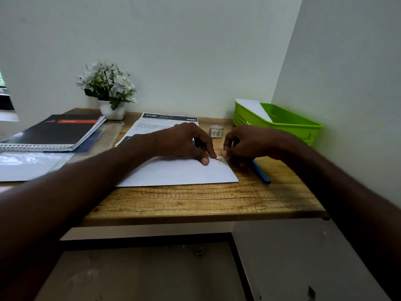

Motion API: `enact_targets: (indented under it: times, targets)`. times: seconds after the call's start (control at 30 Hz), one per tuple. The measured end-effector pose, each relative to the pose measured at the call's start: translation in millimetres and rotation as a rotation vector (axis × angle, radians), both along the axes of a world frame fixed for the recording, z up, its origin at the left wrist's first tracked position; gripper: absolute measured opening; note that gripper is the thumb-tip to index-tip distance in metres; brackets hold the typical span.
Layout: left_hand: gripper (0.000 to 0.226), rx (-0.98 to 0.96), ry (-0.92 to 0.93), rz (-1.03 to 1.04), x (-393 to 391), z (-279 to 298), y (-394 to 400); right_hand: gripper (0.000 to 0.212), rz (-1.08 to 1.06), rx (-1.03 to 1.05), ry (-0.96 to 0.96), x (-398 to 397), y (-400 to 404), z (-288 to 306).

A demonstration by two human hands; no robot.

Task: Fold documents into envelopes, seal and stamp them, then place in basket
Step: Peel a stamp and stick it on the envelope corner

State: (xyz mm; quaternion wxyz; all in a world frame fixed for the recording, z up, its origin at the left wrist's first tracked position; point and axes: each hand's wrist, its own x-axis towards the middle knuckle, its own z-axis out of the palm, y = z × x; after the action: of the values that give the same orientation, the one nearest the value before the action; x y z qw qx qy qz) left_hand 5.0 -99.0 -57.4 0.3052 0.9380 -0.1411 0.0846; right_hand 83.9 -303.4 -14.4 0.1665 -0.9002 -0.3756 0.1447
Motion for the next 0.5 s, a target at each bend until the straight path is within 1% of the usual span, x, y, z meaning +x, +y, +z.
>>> enact_targets:
  times: [0.07, 0.13, 0.17, 0.23, 0.3, 0.37, 0.4, 0.43, 0.5]
  targets:
    - [0.021, -0.013, 0.000, -0.005, 0.7, 0.1, 0.3, 0.023, -0.027, 0.005, -0.122, 1.2, 5.7, -7.2]
    - [0.017, -0.023, 0.005, 0.001, 0.9, 0.9, -0.9, 0.029, -0.015, -0.012, -0.280, -0.3, 8.5, -11.5]
    - [0.016, -0.020, 0.009, 0.003, 1.0, 0.9, -1.5, 0.031, -0.009, -0.023, -0.307, -1.5, 8.3, -11.7]
    - [0.015, -0.006, 0.011, 0.005, 1.6, 0.9, -1.6, 0.032, 0.004, -0.056, -0.253, -4.7, 6.2, -7.5]
    - [0.016, 0.003, 0.008, 0.013, 1.6, 0.6, -0.2, 0.031, 0.030, -0.076, -0.128, -11.1, 2.5, -2.2]
    - [0.019, 0.001, 0.002, 0.005, 0.2, 0.5, 0.3, 0.027, 0.021, -0.019, -0.019, -16.1, -1.0, -1.8]
    - [0.020, -0.005, -0.002, -0.012, -0.9, 1.1, 0.2, 0.023, 0.001, 0.043, -0.013, -18.7, -2.6, -4.7]
    - [0.020, -0.014, -0.010, -0.027, -2.5, 2.3, -0.4, 0.021, -0.031, 0.114, -0.073, -20.8, -3.2, -9.8]
    - [0.019, -0.040, -0.053, -0.030, -4.4, 5.8, -2.4, 0.022, -0.127, 0.258, -0.324, -22.3, -2.4, -28.1]
